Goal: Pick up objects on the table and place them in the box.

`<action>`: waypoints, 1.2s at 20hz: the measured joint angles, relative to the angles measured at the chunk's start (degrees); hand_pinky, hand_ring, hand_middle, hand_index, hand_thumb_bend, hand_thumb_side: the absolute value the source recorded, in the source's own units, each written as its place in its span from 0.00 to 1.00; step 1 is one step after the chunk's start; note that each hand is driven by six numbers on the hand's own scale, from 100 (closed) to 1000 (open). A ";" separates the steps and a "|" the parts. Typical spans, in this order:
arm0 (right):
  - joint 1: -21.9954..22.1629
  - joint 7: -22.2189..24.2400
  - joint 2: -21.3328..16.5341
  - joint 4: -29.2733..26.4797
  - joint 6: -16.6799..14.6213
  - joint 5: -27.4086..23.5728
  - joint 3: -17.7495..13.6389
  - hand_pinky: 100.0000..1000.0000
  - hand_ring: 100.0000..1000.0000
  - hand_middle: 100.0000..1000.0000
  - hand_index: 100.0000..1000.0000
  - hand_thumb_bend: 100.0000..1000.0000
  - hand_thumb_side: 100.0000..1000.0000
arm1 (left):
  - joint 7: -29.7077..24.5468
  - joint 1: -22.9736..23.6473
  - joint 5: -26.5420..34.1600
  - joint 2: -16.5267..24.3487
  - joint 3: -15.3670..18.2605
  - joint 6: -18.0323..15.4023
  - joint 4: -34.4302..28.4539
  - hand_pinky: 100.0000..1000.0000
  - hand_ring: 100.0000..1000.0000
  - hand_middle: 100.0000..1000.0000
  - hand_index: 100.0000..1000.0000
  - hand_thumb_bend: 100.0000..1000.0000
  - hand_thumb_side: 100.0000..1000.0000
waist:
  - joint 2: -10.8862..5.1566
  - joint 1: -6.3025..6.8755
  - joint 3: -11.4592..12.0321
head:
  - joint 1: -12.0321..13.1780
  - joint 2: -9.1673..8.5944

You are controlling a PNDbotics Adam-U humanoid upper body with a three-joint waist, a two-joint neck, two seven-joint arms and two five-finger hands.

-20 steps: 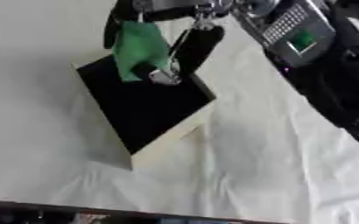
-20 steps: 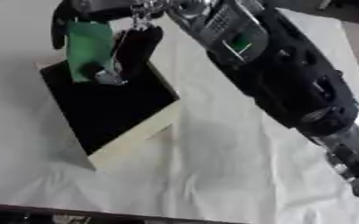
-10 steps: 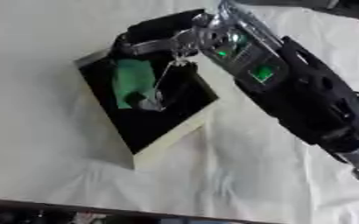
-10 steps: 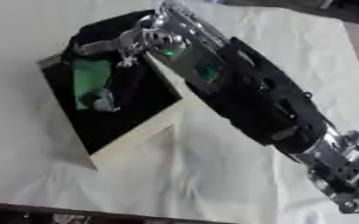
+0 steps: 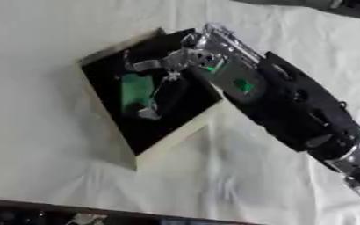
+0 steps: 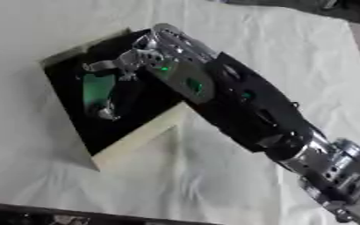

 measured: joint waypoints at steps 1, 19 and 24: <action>0.16 0.72 0.06 0.23 -0.75 0.28 0.23 0.78 0.91 0.80 0.89 0.09 0.51 | -0.06 0.00 0.06 -0.01 0.00 0.06 0.00 0.54 0.64 0.63 0.74 0.01 0.56 | 0.02 0.00 0.00 | -0.03 0.00; 0.06 0.01 -1.34 -5.66 -5.05 4.64 -4.98 0.77 0.88 0.81 0.93 0.08 0.56 | -0.37 0.00 0.35 -0.05 -0.01 0.55 0.00 0.54 0.64 0.63 0.74 0.02 0.56 | -0.04 0.63 -1.12 | 0.25 -0.37; 0.68 -3.74 -2.02 -11.81 -1.90 1.45 -10.59 0.75 0.84 0.76 0.92 0.00 0.50 | -0.21 0.05 0.35 -0.08 0.02 0.74 0.00 0.54 0.64 0.63 0.74 0.02 0.56 | -0.06 0.98 -1.54 | 0.61 -0.53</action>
